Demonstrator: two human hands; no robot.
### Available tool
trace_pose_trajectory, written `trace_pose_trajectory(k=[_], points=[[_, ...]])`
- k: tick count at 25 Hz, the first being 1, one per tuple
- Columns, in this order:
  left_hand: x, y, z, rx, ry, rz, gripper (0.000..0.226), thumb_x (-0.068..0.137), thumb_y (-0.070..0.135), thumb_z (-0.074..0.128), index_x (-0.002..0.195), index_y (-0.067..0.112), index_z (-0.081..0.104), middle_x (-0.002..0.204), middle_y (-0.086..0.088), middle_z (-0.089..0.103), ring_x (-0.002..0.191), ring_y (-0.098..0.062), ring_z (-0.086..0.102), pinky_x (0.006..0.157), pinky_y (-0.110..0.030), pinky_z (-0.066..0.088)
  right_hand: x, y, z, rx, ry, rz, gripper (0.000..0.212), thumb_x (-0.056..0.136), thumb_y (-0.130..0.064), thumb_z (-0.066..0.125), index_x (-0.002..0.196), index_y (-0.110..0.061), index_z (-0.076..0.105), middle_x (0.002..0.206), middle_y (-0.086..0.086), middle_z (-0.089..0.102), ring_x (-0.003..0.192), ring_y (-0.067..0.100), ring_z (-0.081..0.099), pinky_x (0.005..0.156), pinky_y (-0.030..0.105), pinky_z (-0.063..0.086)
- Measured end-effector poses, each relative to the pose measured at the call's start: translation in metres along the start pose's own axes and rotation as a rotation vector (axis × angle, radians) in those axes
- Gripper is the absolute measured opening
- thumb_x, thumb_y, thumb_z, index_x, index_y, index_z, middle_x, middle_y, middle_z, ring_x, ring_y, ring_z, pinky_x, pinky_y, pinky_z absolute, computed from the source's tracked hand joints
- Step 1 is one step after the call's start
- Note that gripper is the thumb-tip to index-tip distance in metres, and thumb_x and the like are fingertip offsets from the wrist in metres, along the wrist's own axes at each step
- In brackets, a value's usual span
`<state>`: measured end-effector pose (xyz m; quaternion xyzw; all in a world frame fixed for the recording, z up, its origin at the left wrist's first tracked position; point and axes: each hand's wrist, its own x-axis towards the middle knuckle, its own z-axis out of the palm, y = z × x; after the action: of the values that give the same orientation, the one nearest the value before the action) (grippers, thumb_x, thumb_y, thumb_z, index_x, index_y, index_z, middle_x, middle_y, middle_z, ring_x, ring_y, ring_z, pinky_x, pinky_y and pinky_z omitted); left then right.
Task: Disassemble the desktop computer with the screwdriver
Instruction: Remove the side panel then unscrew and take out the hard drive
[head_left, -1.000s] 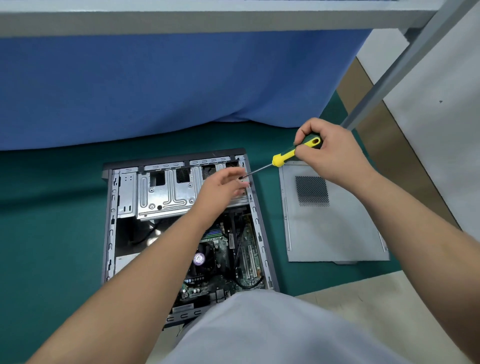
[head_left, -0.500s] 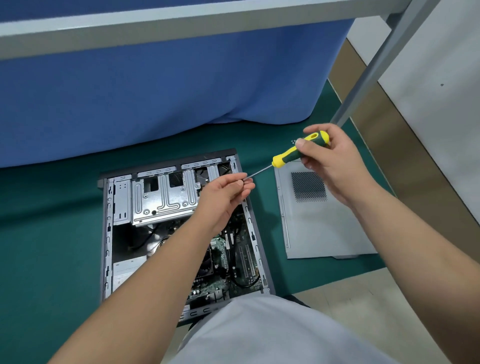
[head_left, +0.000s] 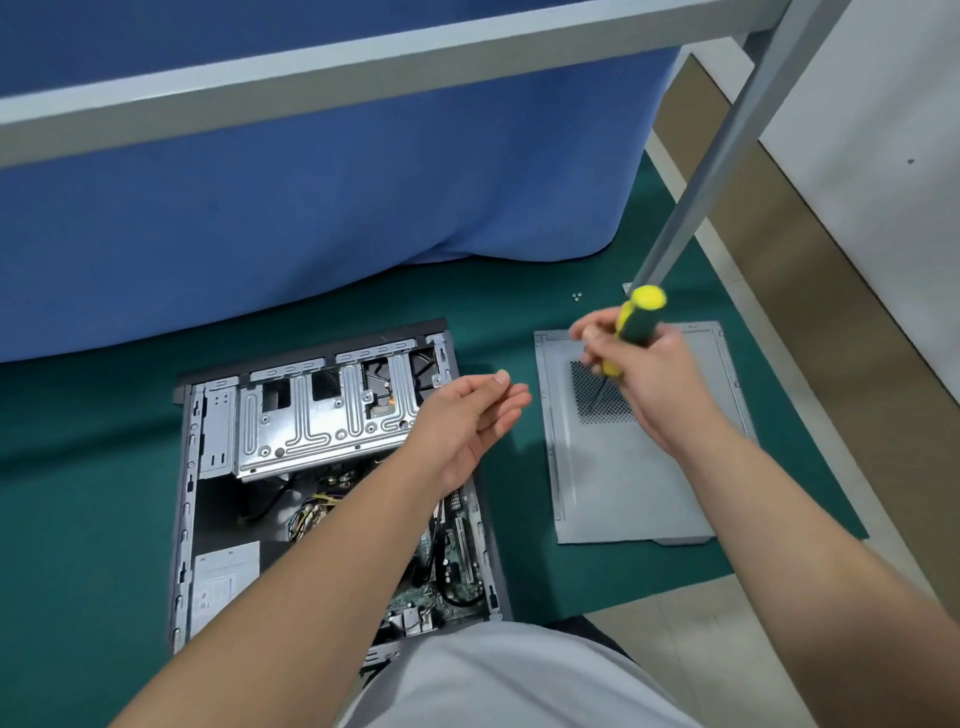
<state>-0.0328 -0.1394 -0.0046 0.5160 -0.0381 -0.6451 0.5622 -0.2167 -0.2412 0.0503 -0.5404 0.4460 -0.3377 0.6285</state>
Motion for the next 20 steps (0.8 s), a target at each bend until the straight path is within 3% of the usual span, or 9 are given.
trace_pose_trajectory(k=[2, 5, 8, 9, 11, 16, 20], points=[[0.003, -0.004, 0.011, 0.026, -0.018, -0.015, 0.027, 0.096, 0.018, 0.072, 0.115, -0.001, 0.065, 0.109, -0.018, 0.077, 0.093, -0.019, 0.077, 0.072, -0.022, 0.060, -0.002, 0.015, 0.003, -0.183, -0.091, 0.068, 0.016, 0.093, -0.010, 0.070, 0.087, -0.023, 0.077, 0.079, -0.002, 0.068, 0.069, 0.014, 0.053, 0.071, 0.030, 0.045], [0.005, -0.006, 0.022, 0.106, -0.091, -0.031, 0.026, 0.098, 0.019, 0.069, 0.118, 0.003, 0.068, 0.117, -0.012, 0.076, 0.089, -0.018, 0.077, 0.077, -0.026, 0.061, -0.001, 0.031, 0.007, -0.268, -0.176, 0.148, 0.006, 0.087, -0.019, 0.078, 0.093, -0.019, 0.078, 0.069, -0.011, 0.066, 0.060, 0.004, 0.055, 0.062, 0.019, 0.043], [0.008, -0.004, 0.026, 0.120, -0.118, -0.088, 0.028, 0.097, 0.019, 0.070, 0.123, 0.009, 0.072, 0.117, -0.011, 0.076, 0.092, -0.020, 0.076, 0.082, -0.029, 0.061, 0.008, 0.045, 0.001, -0.301, -0.192, 0.186, 0.026, 0.083, -0.026, 0.083, 0.099, -0.008, 0.074, 0.079, 0.005, 0.065, 0.072, 0.015, 0.058, 0.065, 0.040, 0.047], [0.009, -0.002, 0.028, 0.110, -0.118, -0.118, 0.029, 0.097, 0.019, 0.070, 0.125, 0.010, 0.072, 0.118, -0.012, 0.075, 0.094, -0.021, 0.076, 0.082, -0.030, 0.061, 0.011, 0.049, -0.001, -0.294, -0.194, 0.197, 0.027, 0.083, -0.026, 0.083, 0.099, -0.007, 0.073, 0.083, 0.014, 0.067, 0.076, 0.023, 0.060, 0.074, 0.049, 0.051], [0.014, 0.000, 0.031, 0.098, -0.105, -0.173, 0.031, 0.098, 0.016, 0.069, 0.128, 0.008, 0.069, 0.120, -0.013, 0.075, 0.097, -0.023, 0.076, 0.081, -0.031, 0.061, 0.018, 0.056, -0.005, -0.301, -0.201, 0.203, 0.025, 0.083, -0.026, 0.084, 0.098, -0.009, 0.074, 0.096, 0.023, 0.070, 0.088, 0.037, 0.067, 0.089, 0.054, 0.053], [0.027, -0.005, 0.036, 0.146, -0.048, -0.246, 0.026, 0.103, 0.009, 0.060, 0.128, 0.005, 0.066, 0.119, -0.015, 0.075, 0.103, -0.030, 0.075, 0.081, -0.035, 0.062, 0.030, 0.078, -0.011, -0.424, -0.214, 0.140, 0.010, 0.083, -0.024, 0.083, 0.089, -0.022, 0.076, 0.092, 0.002, 0.069, 0.088, 0.019, 0.068, 0.084, 0.041, 0.055], [0.040, -0.009, 0.037, 0.181, 0.028, -0.293, 0.022, 0.107, 0.012, 0.052, 0.120, 0.006, 0.069, 0.104, -0.020, 0.077, 0.092, -0.030, 0.077, 0.079, -0.039, 0.063, 0.034, 0.093, -0.012, -0.538, -0.209, 0.050, 0.007, 0.083, -0.023, 0.080, 0.085, -0.023, 0.073, 0.084, -0.004, 0.063, 0.081, 0.009, 0.062, 0.073, 0.028, 0.050]])
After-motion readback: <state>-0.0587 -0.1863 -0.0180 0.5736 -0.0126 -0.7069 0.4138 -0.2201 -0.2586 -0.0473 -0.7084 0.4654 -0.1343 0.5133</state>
